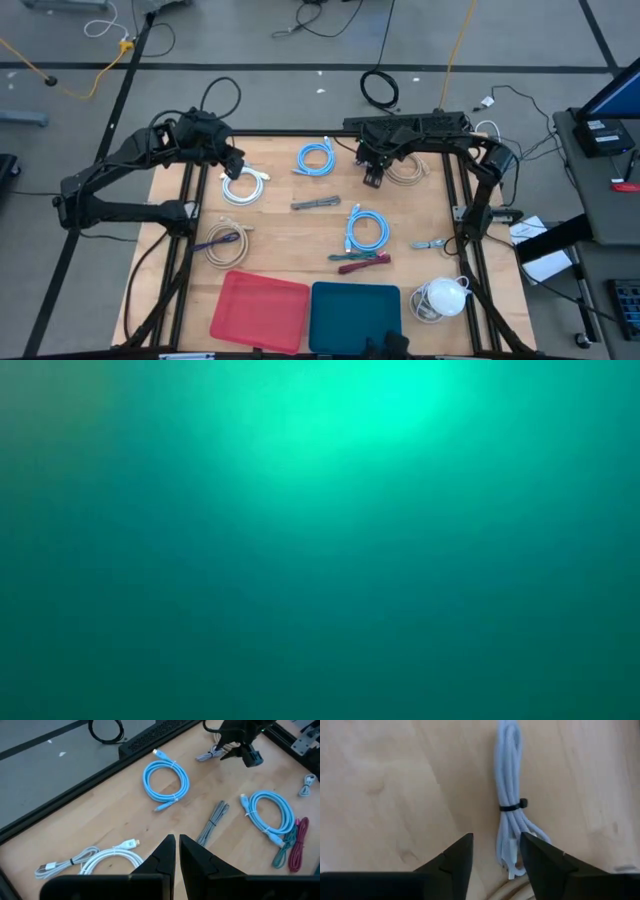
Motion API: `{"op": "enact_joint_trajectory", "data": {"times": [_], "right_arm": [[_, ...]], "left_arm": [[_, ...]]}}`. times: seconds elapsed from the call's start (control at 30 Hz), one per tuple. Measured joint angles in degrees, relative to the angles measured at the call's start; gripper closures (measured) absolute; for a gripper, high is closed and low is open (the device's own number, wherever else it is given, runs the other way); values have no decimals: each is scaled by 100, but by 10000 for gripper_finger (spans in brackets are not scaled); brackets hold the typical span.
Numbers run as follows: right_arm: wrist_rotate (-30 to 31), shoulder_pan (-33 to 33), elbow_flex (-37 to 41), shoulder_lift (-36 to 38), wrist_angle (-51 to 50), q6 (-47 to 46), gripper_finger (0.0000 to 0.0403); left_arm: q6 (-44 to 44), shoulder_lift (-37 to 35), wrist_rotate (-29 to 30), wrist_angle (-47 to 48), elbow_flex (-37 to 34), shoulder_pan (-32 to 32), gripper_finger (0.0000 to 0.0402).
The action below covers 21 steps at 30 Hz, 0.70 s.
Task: Pick & Place USB Port
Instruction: Put the top right white USB cable into the blue bin
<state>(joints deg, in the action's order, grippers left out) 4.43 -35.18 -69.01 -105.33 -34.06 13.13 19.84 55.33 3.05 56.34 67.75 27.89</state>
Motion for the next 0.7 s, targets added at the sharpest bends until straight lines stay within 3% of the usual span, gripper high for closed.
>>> {"op": "enact_joint_trajectory", "data": {"times": [0.23,0.4,0.57,0.7], "right_arm": [[778,46,-11,-128,-343,-345,387],[805,175,8,46,-471,-592,397],[916,457,7,771,-381,-737,400],[339,776,7,1589,-672,-1390,401]], "left_arm": [[20,0,2,-55,0,-104,376],[18,-1,2,-121,0,-153,376],[-16,0,4,-251,0,-156,376],[-20,0,4,-328,0,-156,376]]}}
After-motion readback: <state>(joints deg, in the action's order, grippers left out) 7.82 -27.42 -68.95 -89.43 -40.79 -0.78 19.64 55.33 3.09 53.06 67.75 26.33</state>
